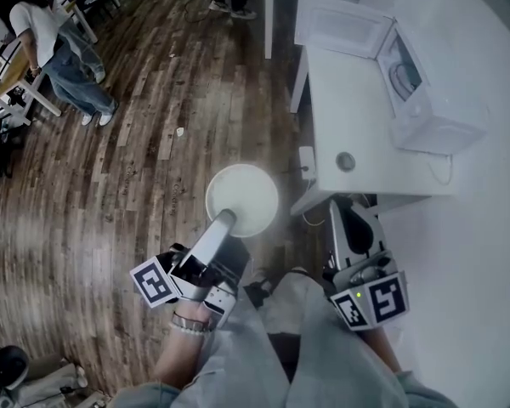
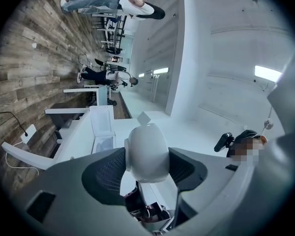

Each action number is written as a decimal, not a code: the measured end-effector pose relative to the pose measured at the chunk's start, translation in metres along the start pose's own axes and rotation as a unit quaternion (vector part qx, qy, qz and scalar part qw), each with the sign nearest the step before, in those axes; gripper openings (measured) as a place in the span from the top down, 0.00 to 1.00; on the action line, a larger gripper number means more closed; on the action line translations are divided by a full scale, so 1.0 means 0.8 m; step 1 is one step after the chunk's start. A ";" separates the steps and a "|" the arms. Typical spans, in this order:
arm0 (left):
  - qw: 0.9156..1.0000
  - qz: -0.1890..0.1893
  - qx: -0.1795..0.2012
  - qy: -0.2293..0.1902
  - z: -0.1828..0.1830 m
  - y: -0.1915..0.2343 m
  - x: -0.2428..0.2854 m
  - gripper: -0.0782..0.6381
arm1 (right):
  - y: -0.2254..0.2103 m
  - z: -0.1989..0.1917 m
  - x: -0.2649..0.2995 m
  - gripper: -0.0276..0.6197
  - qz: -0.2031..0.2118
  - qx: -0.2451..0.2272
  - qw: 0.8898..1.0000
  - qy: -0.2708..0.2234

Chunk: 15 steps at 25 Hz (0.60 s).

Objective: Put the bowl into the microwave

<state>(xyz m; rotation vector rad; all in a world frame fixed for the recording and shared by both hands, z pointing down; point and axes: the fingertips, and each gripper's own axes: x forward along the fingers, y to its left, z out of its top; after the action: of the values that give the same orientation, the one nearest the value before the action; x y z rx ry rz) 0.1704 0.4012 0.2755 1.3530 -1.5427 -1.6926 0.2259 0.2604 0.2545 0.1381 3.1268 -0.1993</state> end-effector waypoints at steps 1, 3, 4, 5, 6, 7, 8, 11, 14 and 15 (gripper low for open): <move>1.000 0.002 -0.001 0.001 0.002 0.001 -0.003 0.53 | 0.001 -0.001 0.000 0.95 -0.004 0.002 1.000 -0.001; 1.000 0.001 -0.003 0.002 0.007 0.001 -0.007 0.53 | 0.004 0.000 0.002 0.95 -0.010 0.006 1.000 -0.005; 1.000 0.000 -0.003 0.001 0.010 0.000 -0.008 0.53 | 0.004 -0.001 0.003 0.95 -0.012 0.007 1.000 -0.006; 1.000 -0.001 -0.004 0.000 0.011 -0.001 -0.009 0.53 | 0.004 -0.002 0.003 0.95 -0.014 0.008 1.000 -0.005; 1.000 -0.001 -0.004 -0.001 0.012 -0.001 -0.010 0.53 | 0.003 -0.005 0.002 0.95 -0.015 0.010 1.000 -0.003; 1.000 -0.001 -0.003 -0.002 0.013 -0.001 -0.012 0.53 | 0.002 -0.008 0.002 0.95 -0.017 0.014 1.000 -0.001; 1.000 -0.002 -0.002 -0.003 0.014 -0.001 -0.012 0.53 | 0.001 -0.010 0.004 0.95 -0.017 0.017 1.000 0.001; 1.000 0.001 0.003 -0.008 0.023 0.002 -0.010 0.53 | -0.003 -0.014 0.014 0.95 -0.013 0.020 1.000 0.004; 1.000 0.004 0.005 -0.015 0.032 0.008 -0.005 0.53 | -0.009 -0.018 0.030 0.95 -0.006 0.018 1.000 0.005; 1.000 0.004 0.006 -0.017 0.035 0.010 -0.002 0.53 | -0.012 -0.019 0.037 0.95 -0.003 0.019 1.000 0.004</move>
<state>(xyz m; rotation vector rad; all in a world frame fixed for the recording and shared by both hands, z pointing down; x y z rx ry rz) 0.1442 0.4135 0.2799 1.3278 -1.5780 -1.7130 0.1956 0.2559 0.2704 0.1312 3.1337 -0.2597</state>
